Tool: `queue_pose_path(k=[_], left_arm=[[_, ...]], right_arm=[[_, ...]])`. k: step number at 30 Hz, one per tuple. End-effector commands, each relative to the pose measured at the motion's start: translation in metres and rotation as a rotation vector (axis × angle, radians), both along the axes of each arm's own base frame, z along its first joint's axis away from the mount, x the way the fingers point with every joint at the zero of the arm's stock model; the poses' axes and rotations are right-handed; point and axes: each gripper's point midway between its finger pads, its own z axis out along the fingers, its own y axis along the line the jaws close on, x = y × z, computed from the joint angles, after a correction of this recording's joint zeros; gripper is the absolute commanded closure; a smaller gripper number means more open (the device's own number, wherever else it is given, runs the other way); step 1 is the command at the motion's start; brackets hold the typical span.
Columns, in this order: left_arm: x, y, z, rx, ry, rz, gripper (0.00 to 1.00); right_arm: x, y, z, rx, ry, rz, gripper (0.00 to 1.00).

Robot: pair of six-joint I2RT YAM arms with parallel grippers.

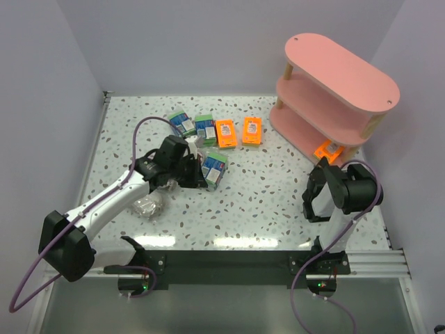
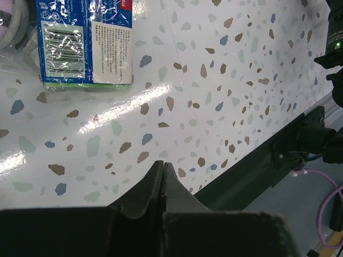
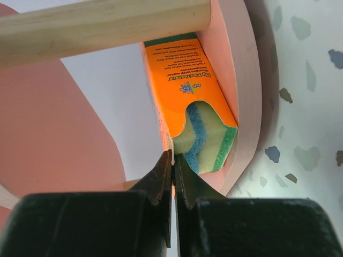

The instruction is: Place and organize the cleaning sponges onto the shelf

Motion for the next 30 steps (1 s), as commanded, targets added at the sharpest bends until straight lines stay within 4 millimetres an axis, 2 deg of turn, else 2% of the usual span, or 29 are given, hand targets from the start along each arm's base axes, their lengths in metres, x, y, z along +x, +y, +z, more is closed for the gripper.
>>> queue_pose_path(k=[1,6,7,11,21,29,30], left_arm=[[0.007,-0.006,0.013,-0.043,-0.017,0.009,1.00],[0.005,-0.005,0.013,-0.049,-0.017,0.012,1.00],[0.004,-0.005,0.013,-0.048,-0.016,0.010,1.00],[0.004,-0.005,0.012,-0.050,-0.016,0.009,1.00],[0.000,-0.002,0.007,-0.048,-0.019,0.012,1.00],[-0.001,-0.001,0.009,-0.066,-0.030,0.024,1.00],[-0.001,-0.001,0.008,-0.069,-0.031,0.026,1.00]], right_arm=[[-0.017,-0.012,-0.008,-0.015,0.051,-0.046,1.00],[-0.019,-0.017,0.001,-0.021,0.054,-0.048,1.00],[-0.019,-0.018,-0.002,-0.025,0.076,-0.046,1.00],[-0.010,-0.019,0.005,-0.041,0.079,-0.023,0.99],[0.008,-0.020,-0.004,-0.066,0.100,0.037,0.73],[0.013,-0.004,0.023,-0.105,0.030,0.138,0.61],[0.012,-0.002,0.036,-0.112,0.003,0.147,0.55]])
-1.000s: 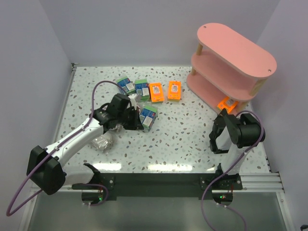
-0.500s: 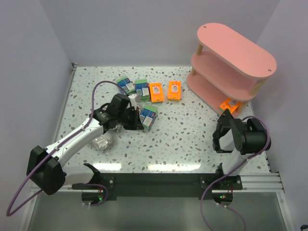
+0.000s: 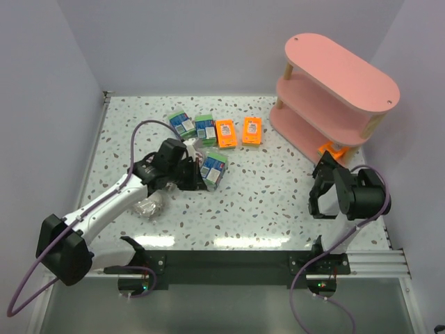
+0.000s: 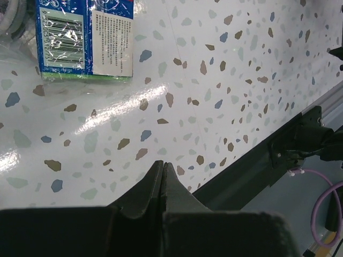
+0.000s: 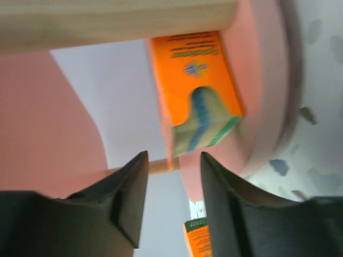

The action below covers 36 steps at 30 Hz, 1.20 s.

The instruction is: Place and organize the cleaning sponges onto the shelf

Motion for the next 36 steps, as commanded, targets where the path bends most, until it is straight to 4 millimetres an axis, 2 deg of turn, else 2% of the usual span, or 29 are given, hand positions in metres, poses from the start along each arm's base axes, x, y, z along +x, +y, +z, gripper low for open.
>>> queue_pose_path(k=[1,2,3,4,5,7,9,10,11,12,13,14,16,18,19,23,24,26,27,28,30,31,32,33,34,35,36], left_arm=[[0.004,-0.003,0.012,-0.055,-0.038,0.015,1.00],[0.005,-0.004,0.013,-0.062,-0.043,0.017,1.00],[0.003,-0.004,0.013,-0.067,-0.041,0.019,1.00],[0.004,-0.005,0.014,-0.073,-0.044,0.020,1.00],[0.004,-0.005,0.015,-0.078,-0.048,0.023,1.00],[0.003,-0.004,0.015,-0.086,-0.045,0.029,1.00],[0.001,-0.003,0.017,-0.093,-0.050,0.037,0.95],[0.001,-0.002,0.018,-0.094,-0.055,0.041,0.92],[0.001,-0.001,0.019,-0.096,-0.062,0.049,0.87],[0.002,0.001,0.024,-0.099,-0.079,0.059,0.76],[0.002,0.002,0.024,-0.097,-0.085,0.066,0.71],[0.003,0.003,0.026,-0.096,-0.097,0.070,0.69],[0.005,0.006,0.028,-0.093,-0.114,0.085,0.61],[0.007,0.007,0.029,-0.090,-0.127,0.091,0.57],[0.008,0.007,0.030,-0.090,-0.133,0.092,0.56],[0.010,0.008,0.030,-0.084,-0.139,0.099,0.52],[0.011,0.009,0.030,-0.082,-0.143,0.107,0.49],[0.012,0.011,0.031,-0.077,-0.148,0.115,0.46],[0.012,0.014,0.030,-0.069,-0.148,0.123,0.43],[0.013,0.015,0.031,-0.068,-0.152,0.130,0.40],[0.011,0.019,0.032,-0.062,-0.155,0.145,0.34],[0.011,0.021,0.033,-0.061,-0.160,0.151,0.32],[0.009,0.023,0.034,-0.062,-0.166,0.155,0.29],[0.010,0.026,0.035,-0.055,-0.170,0.170,0.22],[0.010,0.028,0.034,-0.051,-0.173,0.180,0.20],[0.008,0.032,0.035,-0.045,-0.172,0.190,0.18],[0.008,0.034,0.035,-0.039,-0.177,0.199,0.14]], right_arm=[[0.000,0.008,0.040,-0.051,-0.084,0.055,0.50],[-0.005,0.008,0.035,-0.059,-0.053,0.061,0.47],[-0.007,0.009,0.039,-0.059,-0.052,0.066,0.40],[-0.009,0.013,0.054,-0.063,-0.080,0.084,0.37],[-0.013,0.015,0.045,-0.067,-0.023,0.101,0.34],[-0.022,0.024,0.049,-0.078,0.020,0.155,0.30],[-0.029,0.033,0.050,-0.093,0.058,0.211,0.23],[-0.039,0.038,0.051,-0.123,0.110,0.248,0.21],[-0.040,0.051,0.056,-0.143,0.127,0.325,0.20],[-0.044,0.056,0.062,-0.184,0.143,0.364,0.20],[-0.055,0.063,0.044,-0.232,0.261,0.436,0.19],[-0.057,0.075,0.062,-0.260,0.232,0.508,0.19],[-0.068,0.091,0.052,-0.280,0.283,0.618,0.19],[-0.078,0.110,0.049,-0.278,0.289,0.723,0.16],[-0.084,0.115,0.042,-0.280,0.315,0.750,0.15],[-0.094,0.140,0.037,-0.296,0.305,0.810,0.14],[-0.093,0.151,0.033,-0.309,0.321,0.829,0.14],[-0.084,0.166,0.039,-0.313,0.299,0.851,0.14],[-0.081,0.180,0.040,-0.312,0.284,0.885,0.14],[-0.071,0.188,0.035,-0.292,0.281,0.889,0.14],[-0.058,0.207,0.044,-0.287,0.238,0.905,0.14],[-0.047,0.214,0.037,-0.274,0.242,0.907,0.14],[-0.033,0.221,0.049,-0.276,0.206,0.890,0.14],[-0.028,0.232,0.049,-0.271,0.201,0.901,0.14],[-0.017,0.239,0.062,-0.255,0.137,0.884,0.14],[-0.002,0.244,0.055,-0.244,0.145,0.855,0.14],[0.004,0.252,0.059,-0.234,0.121,0.850,0.14]])
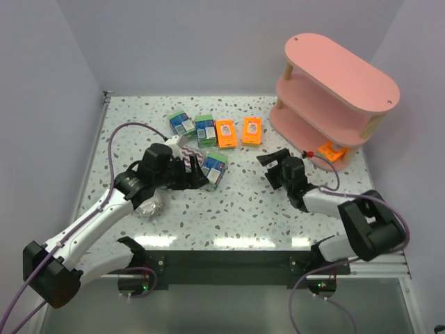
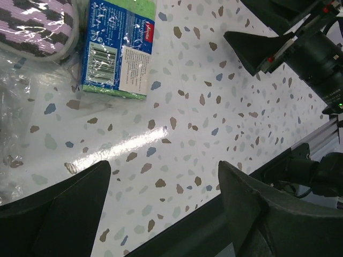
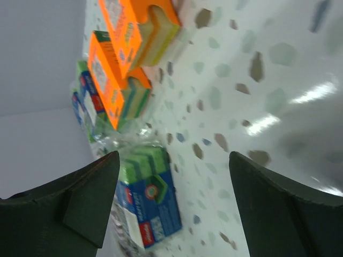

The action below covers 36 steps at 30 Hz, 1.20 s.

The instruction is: Place and organize the cleaning sponges onto the shelf

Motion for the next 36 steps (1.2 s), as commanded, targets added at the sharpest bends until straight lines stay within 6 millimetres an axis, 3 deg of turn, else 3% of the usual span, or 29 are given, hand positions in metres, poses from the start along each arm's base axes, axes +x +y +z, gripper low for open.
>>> queue_pose_path(k=[1,2,4,5,10,16,22,29,32,35,36], left_arm=[[0.002,0.013,0.006,0.009,-0.033,0.062,0.13],[0.000,0.016,0.007,0.009,-0.038,0.069,0.11],[-0.001,0.018,0.007,0.010,-0.034,0.079,0.09],[-0.002,0.020,0.008,0.009,-0.035,0.081,0.09],[-0.005,0.027,0.006,0.031,-0.026,0.105,0.08],[-0.005,0.030,0.005,0.045,-0.024,0.111,0.08],[-0.003,0.029,0.003,0.054,-0.012,0.105,0.09],[-0.005,0.032,0.001,0.063,0.001,0.117,0.10],[-0.005,0.032,-0.002,0.060,0.006,0.120,0.10],[-0.004,0.031,-0.007,0.064,0.019,0.117,0.10],[-0.004,0.030,-0.008,0.066,0.023,0.114,0.11]], right_arm=[[0.063,0.027,0.087,0.174,-0.298,-0.100,0.14],[0.073,0.028,0.072,0.155,-0.278,-0.129,0.14],[0.092,0.040,0.084,0.207,-0.312,-0.152,0.15],[0.098,0.043,0.072,0.204,-0.295,-0.163,0.15],[0.125,0.044,0.064,0.210,-0.265,-0.273,0.16],[0.127,0.036,0.048,0.158,-0.175,-0.334,0.18],[0.129,0.046,0.020,0.171,-0.088,-0.323,0.21],[0.127,0.049,0.015,0.181,-0.060,-0.312,0.23],[0.126,0.045,0.000,0.179,-0.036,-0.335,0.23],[0.135,0.047,0.000,0.209,-0.051,-0.346,0.27],[0.137,0.048,-0.010,0.207,-0.029,-0.347,0.29]])
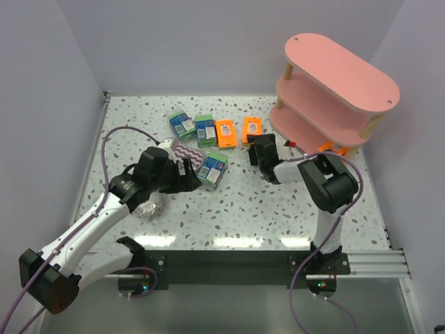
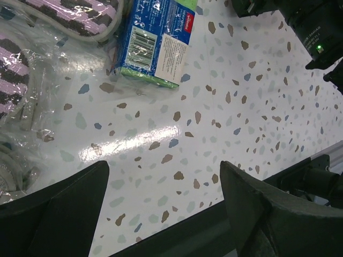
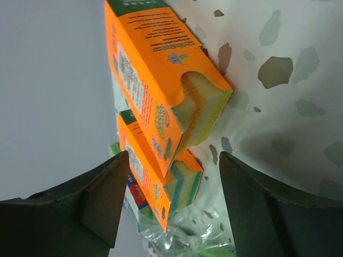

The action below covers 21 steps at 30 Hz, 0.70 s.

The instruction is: Place and organize the cleaning sponges onto the shelf

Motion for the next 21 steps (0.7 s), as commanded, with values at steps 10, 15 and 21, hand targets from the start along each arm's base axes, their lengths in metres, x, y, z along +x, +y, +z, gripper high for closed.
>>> queue_pose_path(k=[10,15,21], left_arm=[[0.002,0.001,-0.007,0.003,0.019,0.012,0.14],[0.002,-0.003,-0.008,-0.014,0.020,-0.002,0.16],[0.003,-0.009,-0.006,-0.042,0.022,-0.015,0.19]], right_arm=[[0.036,-0.015,0.004,0.077,-0.076,-0.118,0.95],[0.023,-0.030,0.016,0.120,-0.132,-0.145,1.00],[-0.008,-0.059,0.049,0.162,-0.192,-0.193,1.00]])
